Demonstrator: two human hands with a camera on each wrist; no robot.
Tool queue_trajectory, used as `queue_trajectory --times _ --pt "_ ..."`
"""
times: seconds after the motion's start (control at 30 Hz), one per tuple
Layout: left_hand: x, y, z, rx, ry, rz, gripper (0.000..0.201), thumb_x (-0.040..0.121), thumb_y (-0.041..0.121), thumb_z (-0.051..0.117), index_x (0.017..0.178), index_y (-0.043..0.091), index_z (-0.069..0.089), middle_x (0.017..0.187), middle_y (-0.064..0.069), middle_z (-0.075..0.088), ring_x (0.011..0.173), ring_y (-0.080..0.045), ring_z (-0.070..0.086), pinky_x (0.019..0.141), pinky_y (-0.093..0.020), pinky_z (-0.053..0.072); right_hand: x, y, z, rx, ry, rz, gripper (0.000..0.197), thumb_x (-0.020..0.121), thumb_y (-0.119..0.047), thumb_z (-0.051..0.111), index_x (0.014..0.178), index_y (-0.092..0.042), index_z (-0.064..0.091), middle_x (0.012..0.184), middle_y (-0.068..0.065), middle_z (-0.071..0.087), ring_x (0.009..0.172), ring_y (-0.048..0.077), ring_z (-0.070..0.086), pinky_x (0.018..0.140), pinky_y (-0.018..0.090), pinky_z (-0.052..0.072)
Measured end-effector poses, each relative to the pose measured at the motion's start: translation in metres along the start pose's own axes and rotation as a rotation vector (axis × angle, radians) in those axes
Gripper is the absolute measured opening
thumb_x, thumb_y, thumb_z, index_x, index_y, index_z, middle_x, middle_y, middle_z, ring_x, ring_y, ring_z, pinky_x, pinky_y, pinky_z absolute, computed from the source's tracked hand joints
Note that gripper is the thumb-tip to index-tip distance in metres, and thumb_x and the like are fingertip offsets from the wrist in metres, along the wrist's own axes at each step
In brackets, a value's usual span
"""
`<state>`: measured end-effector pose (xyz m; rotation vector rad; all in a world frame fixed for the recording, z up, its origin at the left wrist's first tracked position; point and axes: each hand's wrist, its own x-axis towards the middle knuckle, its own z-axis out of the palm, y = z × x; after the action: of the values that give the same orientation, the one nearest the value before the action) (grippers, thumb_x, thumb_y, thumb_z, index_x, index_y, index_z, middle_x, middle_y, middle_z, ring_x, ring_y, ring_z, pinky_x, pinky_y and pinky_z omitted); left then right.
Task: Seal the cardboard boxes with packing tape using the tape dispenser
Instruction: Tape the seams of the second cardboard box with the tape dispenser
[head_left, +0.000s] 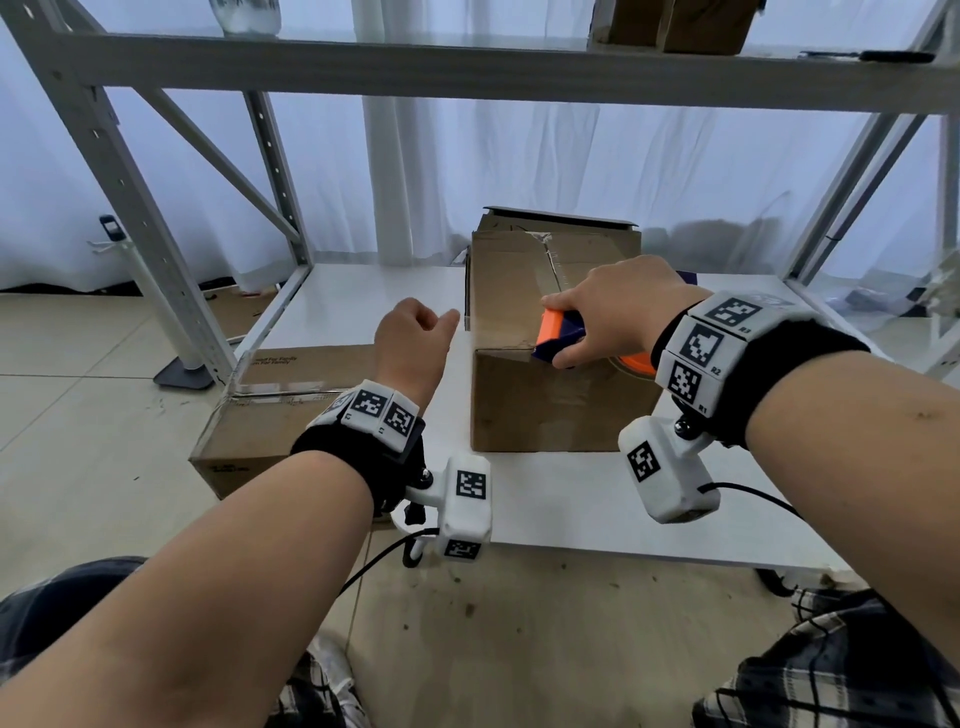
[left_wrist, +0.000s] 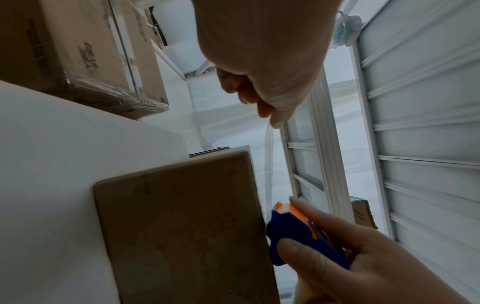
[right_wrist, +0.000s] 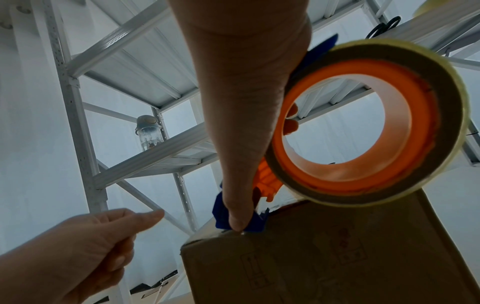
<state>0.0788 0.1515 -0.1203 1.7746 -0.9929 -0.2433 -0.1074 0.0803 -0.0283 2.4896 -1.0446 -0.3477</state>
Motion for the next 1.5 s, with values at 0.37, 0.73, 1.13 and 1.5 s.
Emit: queue_trajectory --times 0.37,0.73,1.13,1.5 --pt "0.006 -0.004 -0.022 0.005 0.041 -0.024 0.027 0.086 0.032 0.065 0.076 0.011 0.051 0.078 -0.012 0.064 0.079 -0.029 0.063 0.073 -0.035 0.046 0.003 -0.013 -0.015 0.023 0.033 -0.018 0.077 0.08 -0.076 0.045 0.146 -0.04 0.03 0.13 -0.002 0.055 0.115 0.021 0.055 0.068 0.03 0.04" --pt "0.002 -0.021 -0.024 0.04 0.042 -0.051 0.027 0.088 0.032 0.063 0.08 0.008 0.054 0.081 -0.013 0.065 0.078 -0.028 0.06 0.069 -0.033 0.043 0.012 -0.02 -0.018 0.02 0.013 -0.037 0.077 0.078 -0.076 0.047 0.146 -0.043 0.03 0.132 -0.001 0.053 0.118 0.022 0.053 0.071 0.032 0.042" --pt "-0.002 -0.047 -0.001 -0.006 -0.043 -0.181 0.029 0.087 0.032 0.064 0.073 0.012 0.049 0.071 -0.005 0.058 0.067 -0.019 0.054 0.062 -0.029 0.042 0.014 -0.019 -0.004 0.04 -0.022 -0.03 0.076 0.08 -0.077 0.045 0.146 -0.042 0.029 0.13 -0.002 0.054 0.117 0.021 0.052 0.065 0.03 0.037" --pt "-0.02 -0.049 0.027 -0.281 -0.141 -0.483 0.024 0.089 0.029 0.063 0.082 0.007 0.056 0.067 -0.003 0.058 0.056 -0.014 0.046 0.055 -0.024 0.037 0.012 -0.019 0.0 0.06 0.003 -0.034 0.076 0.08 -0.076 0.045 0.146 -0.041 0.028 0.132 -0.001 0.053 0.118 0.022 0.052 0.07 0.031 0.038"
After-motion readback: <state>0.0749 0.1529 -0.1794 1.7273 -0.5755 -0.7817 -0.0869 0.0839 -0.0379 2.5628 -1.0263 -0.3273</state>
